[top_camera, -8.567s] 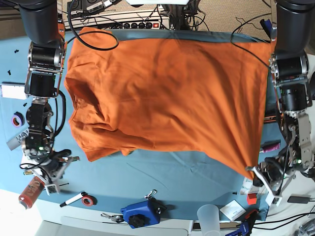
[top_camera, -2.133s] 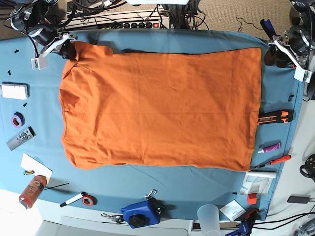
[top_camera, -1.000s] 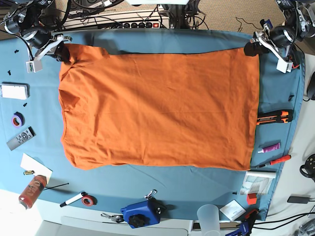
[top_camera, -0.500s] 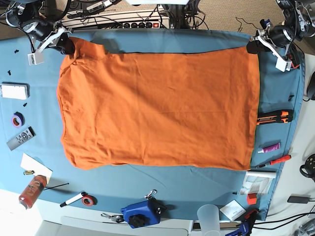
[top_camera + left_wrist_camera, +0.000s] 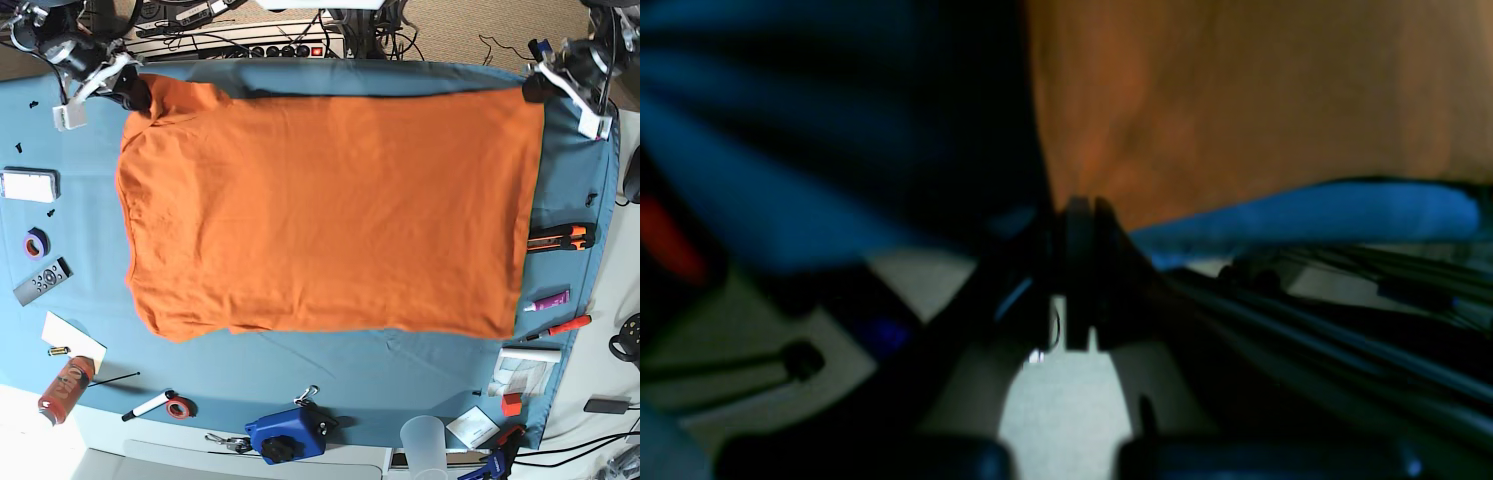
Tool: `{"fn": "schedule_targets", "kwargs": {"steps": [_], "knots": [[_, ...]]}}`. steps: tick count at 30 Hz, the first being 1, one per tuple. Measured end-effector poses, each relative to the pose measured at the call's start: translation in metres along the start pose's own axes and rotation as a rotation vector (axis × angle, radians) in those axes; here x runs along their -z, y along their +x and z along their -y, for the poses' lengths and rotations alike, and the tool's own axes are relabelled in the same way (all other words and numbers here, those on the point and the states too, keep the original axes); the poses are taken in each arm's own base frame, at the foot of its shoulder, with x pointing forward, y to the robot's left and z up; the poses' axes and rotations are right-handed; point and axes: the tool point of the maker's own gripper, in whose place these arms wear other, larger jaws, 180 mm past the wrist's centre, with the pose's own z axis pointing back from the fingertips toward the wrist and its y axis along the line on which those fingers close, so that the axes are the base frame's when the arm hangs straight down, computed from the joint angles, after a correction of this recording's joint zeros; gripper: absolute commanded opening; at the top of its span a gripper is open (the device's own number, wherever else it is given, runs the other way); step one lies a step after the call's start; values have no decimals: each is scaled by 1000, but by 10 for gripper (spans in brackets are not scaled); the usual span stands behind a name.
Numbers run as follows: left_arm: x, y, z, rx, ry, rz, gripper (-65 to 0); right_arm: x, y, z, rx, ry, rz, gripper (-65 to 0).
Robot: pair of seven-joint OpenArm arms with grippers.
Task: Layout the t-shirt on the table in an organized manner, then fold the t-shirt properly
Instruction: 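Grasp the shoulder corners with both grippers, then fold the shoulder edge over toward the hem with both grippers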
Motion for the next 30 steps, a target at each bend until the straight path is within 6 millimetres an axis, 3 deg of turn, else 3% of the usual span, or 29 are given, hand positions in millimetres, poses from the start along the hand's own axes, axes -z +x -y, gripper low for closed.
{"fn": "schedule_targets", "kwargs": {"steps": [4,12,19,24,30], "knots": [[-15,3,-8,-19,2,45,-650,-19,7,15,22,-58,52,-650],[-5,8,13,18,-81,59,-650,-14,13,15,10,-57,61,-650],[1,49,14,66,-65,160,-650,-3,39,21,-31,-88,110,-650],[5,74,11,112,-17,211,-650,18,39,29,-129,-155,1,-650],[26,95,24,233,18,204,-650,57,75,31,-218,-144,46,-650]]}}
